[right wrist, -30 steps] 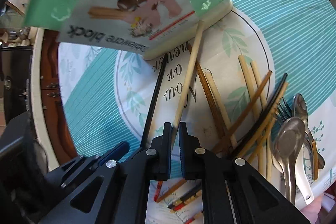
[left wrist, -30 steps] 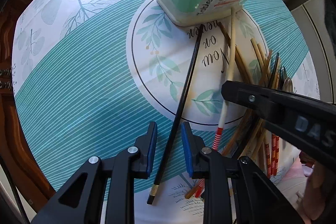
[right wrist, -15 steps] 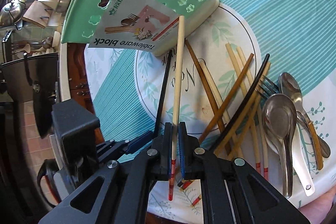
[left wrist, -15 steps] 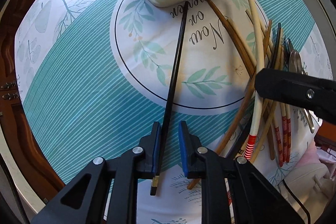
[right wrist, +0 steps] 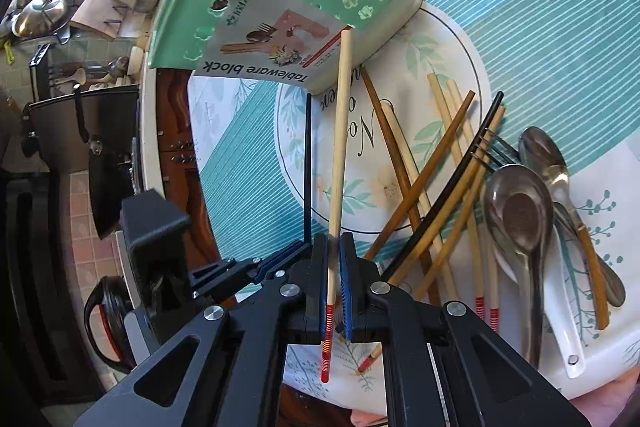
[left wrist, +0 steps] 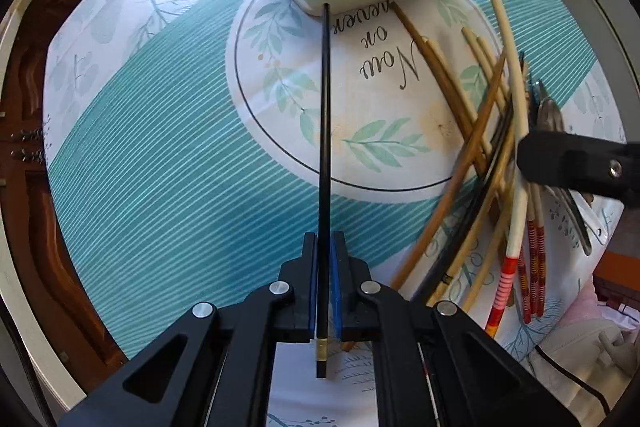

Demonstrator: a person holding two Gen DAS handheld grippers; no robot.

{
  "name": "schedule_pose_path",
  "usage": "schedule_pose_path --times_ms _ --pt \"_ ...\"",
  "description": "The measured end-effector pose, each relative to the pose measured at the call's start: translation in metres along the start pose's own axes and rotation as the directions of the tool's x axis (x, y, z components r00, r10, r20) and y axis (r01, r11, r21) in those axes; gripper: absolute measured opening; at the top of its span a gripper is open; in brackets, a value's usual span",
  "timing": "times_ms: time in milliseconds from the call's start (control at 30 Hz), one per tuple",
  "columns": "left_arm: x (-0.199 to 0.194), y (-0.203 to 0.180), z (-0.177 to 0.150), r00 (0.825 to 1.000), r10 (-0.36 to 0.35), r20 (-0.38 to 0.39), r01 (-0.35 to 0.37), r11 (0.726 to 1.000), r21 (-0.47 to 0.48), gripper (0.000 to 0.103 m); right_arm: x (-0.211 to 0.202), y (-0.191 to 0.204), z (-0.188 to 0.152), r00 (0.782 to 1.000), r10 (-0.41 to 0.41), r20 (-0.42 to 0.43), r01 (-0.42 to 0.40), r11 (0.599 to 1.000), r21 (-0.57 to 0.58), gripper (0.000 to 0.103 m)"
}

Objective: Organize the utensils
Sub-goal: 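Close left tool on the black chopstick while right tool closes on the red-tipped chopstick, then lift both held chopsticks upright and carry them over the green holder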

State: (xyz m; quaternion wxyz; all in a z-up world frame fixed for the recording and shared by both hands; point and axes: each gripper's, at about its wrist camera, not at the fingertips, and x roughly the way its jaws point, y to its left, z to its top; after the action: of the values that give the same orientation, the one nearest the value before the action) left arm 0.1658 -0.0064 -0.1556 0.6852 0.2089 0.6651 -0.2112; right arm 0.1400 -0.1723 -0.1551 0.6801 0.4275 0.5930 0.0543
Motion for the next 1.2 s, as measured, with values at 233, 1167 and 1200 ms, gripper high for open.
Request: schedule_pose_path --times_ms 233,1167,1200 --pt "-0.04 0.01 -0.031 0.99 -0.01 0.14 0.023 0.996 -0.091 0.003 -0.022 -0.01 -0.01 0.997 0.069 0.018 -0.068 0.996 -0.052 0.006" --pt "-0.254 0.017 0.031 0.502 0.226 0.835 0.203 0.908 -0.367 0.003 -0.266 0.1 -0.003 0.679 0.287 0.676 0.136 0.855 -0.5 0.006" --pt "-0.25 0.019 0.033 0.499 0.218 0.839 0.214 0.907 -0.363 0.003 -0.27 0.102 -0.001 0.669 0.294 0.683 0.136 0.854 -0.502 0.006"
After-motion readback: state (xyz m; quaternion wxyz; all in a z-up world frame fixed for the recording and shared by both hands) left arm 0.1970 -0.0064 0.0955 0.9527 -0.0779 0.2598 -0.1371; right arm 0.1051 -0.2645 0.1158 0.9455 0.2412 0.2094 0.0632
